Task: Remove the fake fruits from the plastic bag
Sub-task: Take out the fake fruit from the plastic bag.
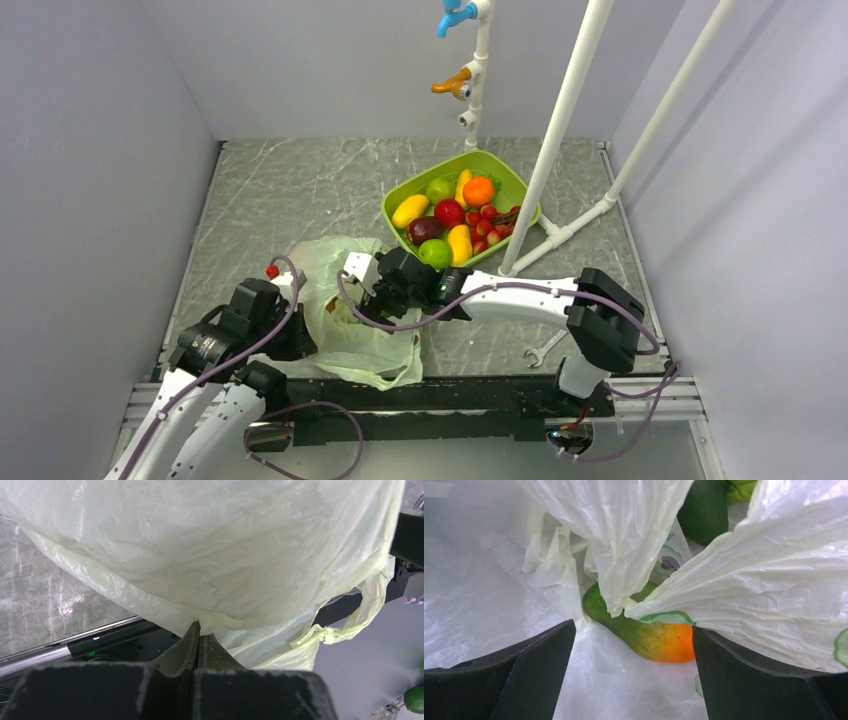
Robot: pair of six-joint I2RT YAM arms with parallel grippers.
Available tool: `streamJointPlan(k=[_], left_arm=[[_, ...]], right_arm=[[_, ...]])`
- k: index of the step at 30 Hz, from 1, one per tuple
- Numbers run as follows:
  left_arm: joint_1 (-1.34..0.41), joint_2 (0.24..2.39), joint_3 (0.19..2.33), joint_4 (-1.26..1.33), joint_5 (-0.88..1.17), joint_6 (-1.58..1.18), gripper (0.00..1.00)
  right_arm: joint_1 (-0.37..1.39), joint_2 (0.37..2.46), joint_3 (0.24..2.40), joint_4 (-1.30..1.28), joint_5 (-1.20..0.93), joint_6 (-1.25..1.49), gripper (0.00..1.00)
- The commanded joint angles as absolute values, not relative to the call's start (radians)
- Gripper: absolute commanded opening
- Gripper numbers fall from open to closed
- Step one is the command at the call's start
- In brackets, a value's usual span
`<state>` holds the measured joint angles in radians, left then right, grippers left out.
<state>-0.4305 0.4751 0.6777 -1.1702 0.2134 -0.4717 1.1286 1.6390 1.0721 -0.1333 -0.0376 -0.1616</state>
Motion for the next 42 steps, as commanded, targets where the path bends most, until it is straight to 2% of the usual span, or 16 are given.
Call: streamJointPlan(k=[1, 6, 10, 19, 23, 27, 35, 42], left_arm=[[-0.424, 0.484, 0.675, -1.134, 0.237, -0.453, 0.00], [-0.420, 0.485, 0.674, -1.134, 0.242, -0.447, 0.00], [-0.420, 0.478, 0.673, -1.132, 0.244, -0.447, 0.00], [-0.406, 0.484, 0.670, -1.125, 0.263, -0.432, 0.00], [-0.400, 0.482, 0.669, -1.123, 0.268, -0.428, 0.00], [-0.394, 0.479, 0.669, -1.120, 0.275, -0.422, 0.00], [-0.376, 0.477, 0.667, -1.113, 0.291, -0.411, 0.00], [-0.368, 0.476, 0.667, -1.113, 0.295, -0.409, 0.00]], right_arm=[[1.115, 1.631, 1.068, -0.150, -0.014, -0.191, 0.89], [1.115, 1.677, 1.070, -0.089, 0.038, -0.210, 0.88], [1.117, 1.768, 1.136, -0.154, 0.056, -0.245, 0.87], [1.123, 1.845, 1.190, -0.151, 0.016, -0.254, 0.87], [1.128, 1.871, 1.211, -0.150, 0.031, -0.239, 0.82], [1.146, 1.828, 1.185, -0.107, 0.051, -0.232, 0.74], [1.154, 1.723, 1.130, -0.047, 0.047, -0.213, 0.39], [1.155, 1.592, 1.054, 0.030, 0.012, -0.169, 0.16]])
